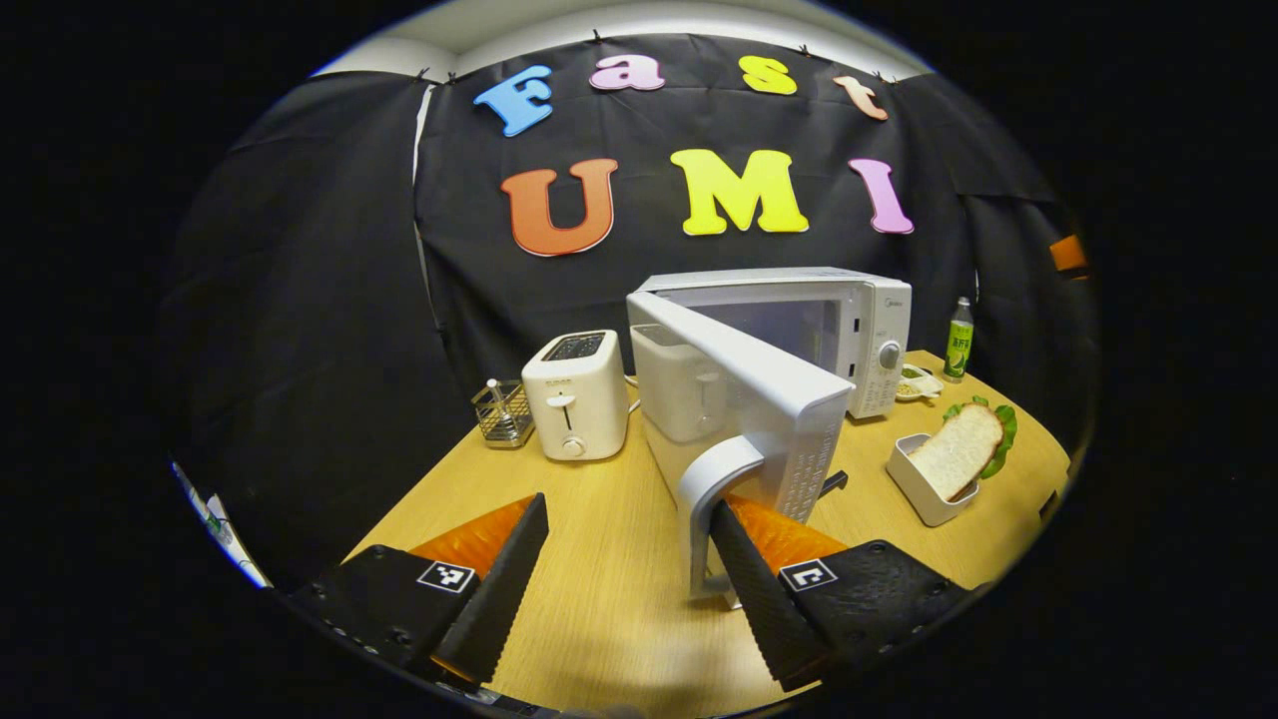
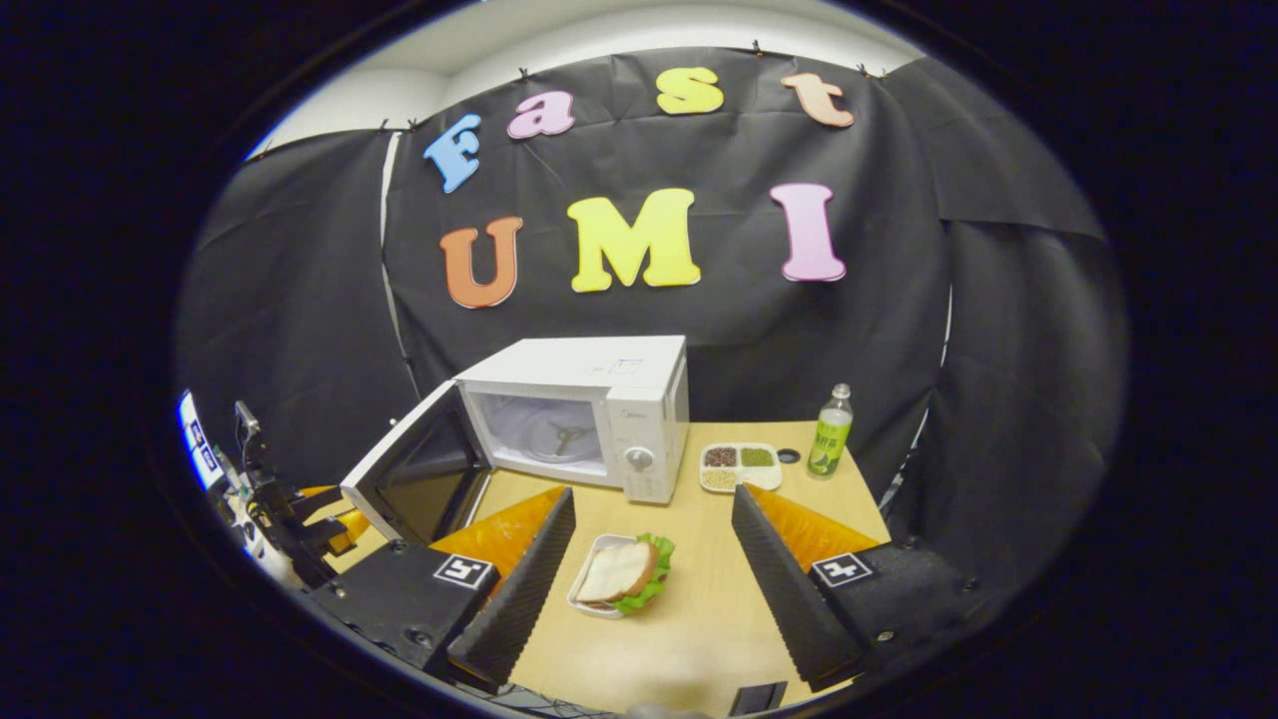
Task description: Open the microwave oven with the left hand, put the food in, and close the microwave oven.
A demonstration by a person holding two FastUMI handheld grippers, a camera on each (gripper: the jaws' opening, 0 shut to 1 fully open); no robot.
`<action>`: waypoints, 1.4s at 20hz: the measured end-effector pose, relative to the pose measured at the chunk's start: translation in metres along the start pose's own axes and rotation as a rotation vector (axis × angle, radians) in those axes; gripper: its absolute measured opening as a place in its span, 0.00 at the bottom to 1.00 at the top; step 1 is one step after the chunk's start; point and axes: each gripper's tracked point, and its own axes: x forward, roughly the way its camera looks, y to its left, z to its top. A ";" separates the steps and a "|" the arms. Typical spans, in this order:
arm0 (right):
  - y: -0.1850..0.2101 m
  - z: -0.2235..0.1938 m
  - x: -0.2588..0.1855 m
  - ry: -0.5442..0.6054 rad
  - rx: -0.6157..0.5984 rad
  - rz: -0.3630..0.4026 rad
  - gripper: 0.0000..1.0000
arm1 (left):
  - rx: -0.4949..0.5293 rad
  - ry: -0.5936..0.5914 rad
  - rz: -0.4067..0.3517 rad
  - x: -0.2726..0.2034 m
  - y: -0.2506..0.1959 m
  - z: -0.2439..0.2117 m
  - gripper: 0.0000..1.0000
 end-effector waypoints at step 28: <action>0.001 -0.153 0.142 0.654 0.608 0.402 0.38 | -0.026 0.034 0.297 -0.109 -0.014 0.054 0.97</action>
